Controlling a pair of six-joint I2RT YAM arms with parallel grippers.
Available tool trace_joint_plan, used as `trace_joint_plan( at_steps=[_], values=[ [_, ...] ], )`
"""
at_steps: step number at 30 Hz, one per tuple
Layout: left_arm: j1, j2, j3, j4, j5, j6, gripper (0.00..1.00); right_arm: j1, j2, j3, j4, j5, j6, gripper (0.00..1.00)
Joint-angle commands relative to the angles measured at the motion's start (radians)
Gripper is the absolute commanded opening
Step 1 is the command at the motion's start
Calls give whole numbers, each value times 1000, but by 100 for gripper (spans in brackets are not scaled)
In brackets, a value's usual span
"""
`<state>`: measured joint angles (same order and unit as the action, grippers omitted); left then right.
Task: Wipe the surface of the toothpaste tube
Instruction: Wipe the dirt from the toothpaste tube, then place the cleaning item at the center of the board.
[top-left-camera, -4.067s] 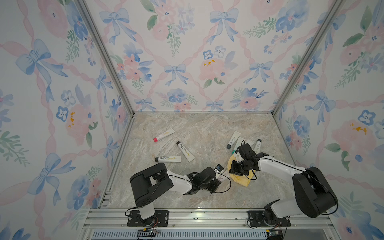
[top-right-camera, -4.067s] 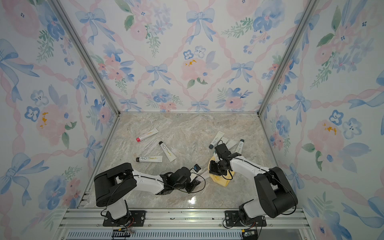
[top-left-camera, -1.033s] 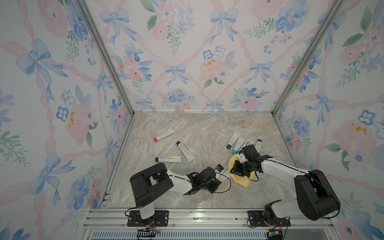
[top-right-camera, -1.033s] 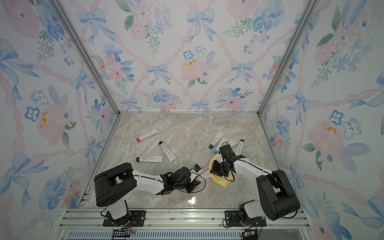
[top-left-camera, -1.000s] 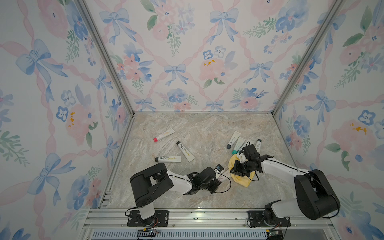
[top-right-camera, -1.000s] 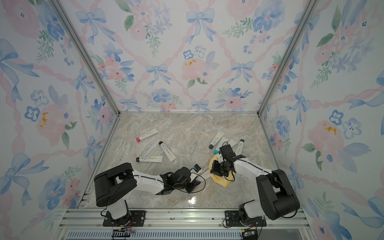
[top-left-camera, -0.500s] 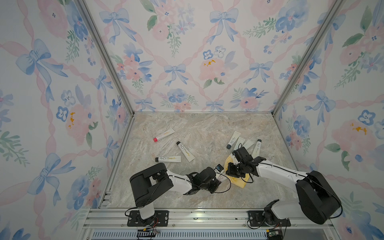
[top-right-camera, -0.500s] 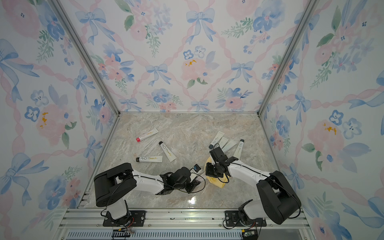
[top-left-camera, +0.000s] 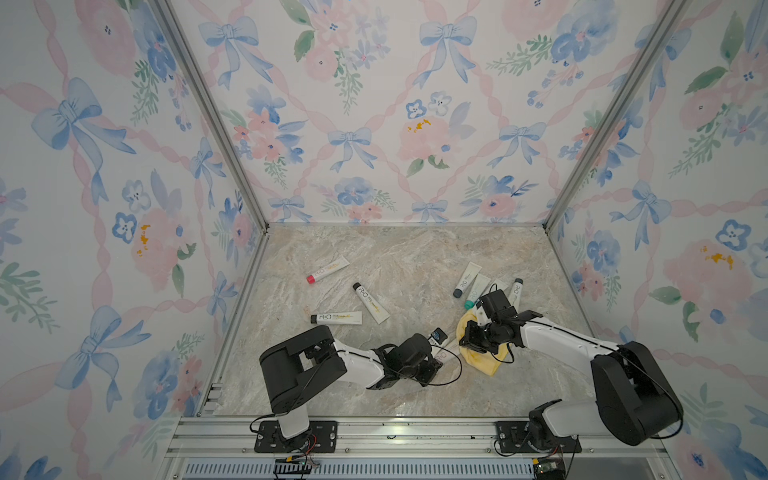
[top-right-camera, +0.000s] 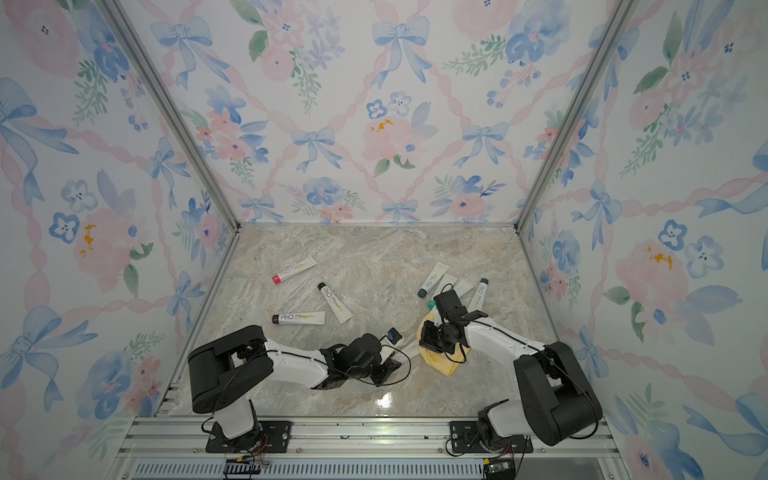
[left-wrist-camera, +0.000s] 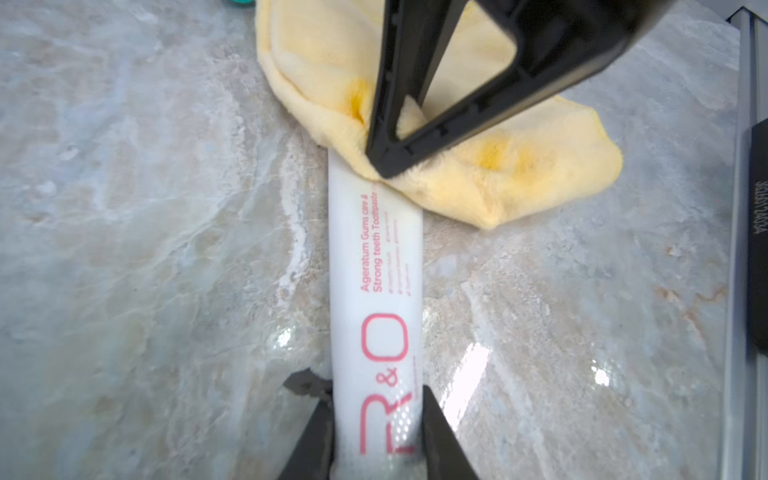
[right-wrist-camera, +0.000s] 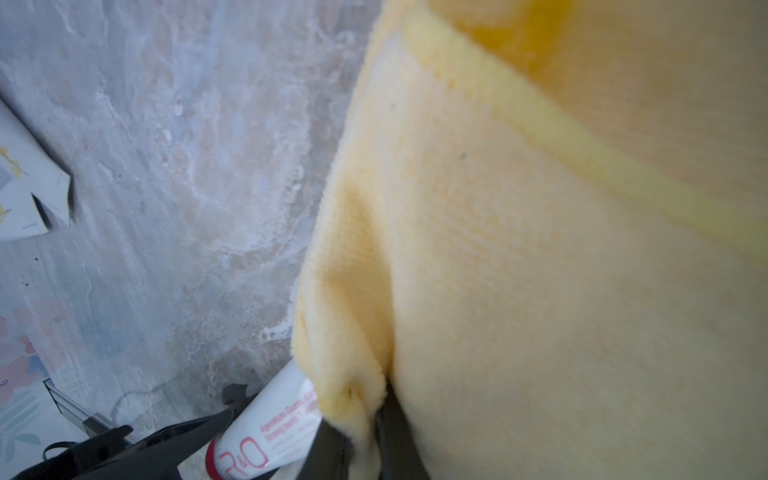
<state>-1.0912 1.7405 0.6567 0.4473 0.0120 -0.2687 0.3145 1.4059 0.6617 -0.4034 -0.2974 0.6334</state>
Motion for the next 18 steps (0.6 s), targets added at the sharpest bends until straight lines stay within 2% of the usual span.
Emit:
trace_joint_plan(
  at_steps=[1,5,9,18],
  values=[
    [36,-26,-22,-141,-6,9,28,-90,-35,-16,-126,62,-71,13],
    [110,-49,-21,-177,-10,11,29,-150,-115,-18,-171,85,-97,14],
    [190,-18,20,-201,-4,22,29,-155,-141,-32,-175,65,-94,14],
    [308,194,301,-265,16,59,29,-97,-147,-87,-133,49,-57,14]
  ],
)
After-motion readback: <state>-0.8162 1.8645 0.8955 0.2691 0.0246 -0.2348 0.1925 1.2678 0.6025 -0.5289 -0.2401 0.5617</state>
